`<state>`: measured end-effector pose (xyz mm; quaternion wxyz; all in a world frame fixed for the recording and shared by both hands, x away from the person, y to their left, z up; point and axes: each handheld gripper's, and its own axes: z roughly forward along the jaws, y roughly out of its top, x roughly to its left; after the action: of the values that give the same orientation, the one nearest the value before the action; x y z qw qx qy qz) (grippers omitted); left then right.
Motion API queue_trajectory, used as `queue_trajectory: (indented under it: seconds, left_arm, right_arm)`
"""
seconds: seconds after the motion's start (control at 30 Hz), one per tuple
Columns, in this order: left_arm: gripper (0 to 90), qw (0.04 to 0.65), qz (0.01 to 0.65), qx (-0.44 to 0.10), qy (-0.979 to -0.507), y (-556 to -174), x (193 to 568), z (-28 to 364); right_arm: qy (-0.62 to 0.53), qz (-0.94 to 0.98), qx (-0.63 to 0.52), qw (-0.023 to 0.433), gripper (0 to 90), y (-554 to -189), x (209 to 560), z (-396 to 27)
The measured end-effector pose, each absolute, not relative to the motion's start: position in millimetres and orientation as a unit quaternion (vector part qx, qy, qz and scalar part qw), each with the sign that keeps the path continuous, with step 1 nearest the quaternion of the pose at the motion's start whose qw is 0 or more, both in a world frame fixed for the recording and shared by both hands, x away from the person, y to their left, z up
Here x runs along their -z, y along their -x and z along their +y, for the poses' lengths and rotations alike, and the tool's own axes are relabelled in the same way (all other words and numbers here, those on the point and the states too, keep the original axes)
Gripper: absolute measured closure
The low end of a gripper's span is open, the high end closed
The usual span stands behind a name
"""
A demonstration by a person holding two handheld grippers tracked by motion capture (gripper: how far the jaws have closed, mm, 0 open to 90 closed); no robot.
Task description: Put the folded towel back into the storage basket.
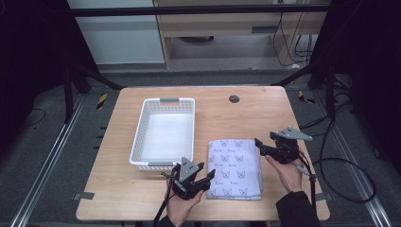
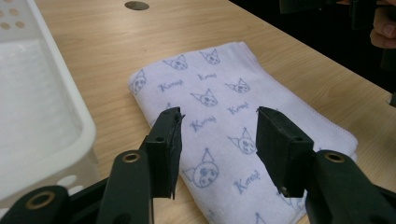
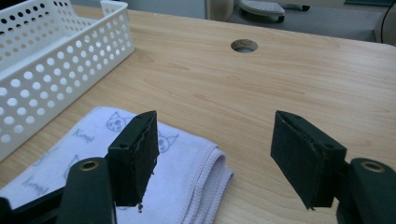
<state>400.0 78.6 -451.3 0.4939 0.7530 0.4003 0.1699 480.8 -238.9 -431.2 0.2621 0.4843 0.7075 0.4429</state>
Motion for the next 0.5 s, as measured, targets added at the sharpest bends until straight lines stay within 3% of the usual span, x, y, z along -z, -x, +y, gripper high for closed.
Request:
queue_trajectory:
  seconds: [0.5]
  left_arm:
    - [49.2, 0.463, 0.414, -0.155, -0.768, -401, 480, 74]
  right_arm:
    - [-0.487, 0.729, -0.412, 0.249, 34.0, -491, 454, -232]
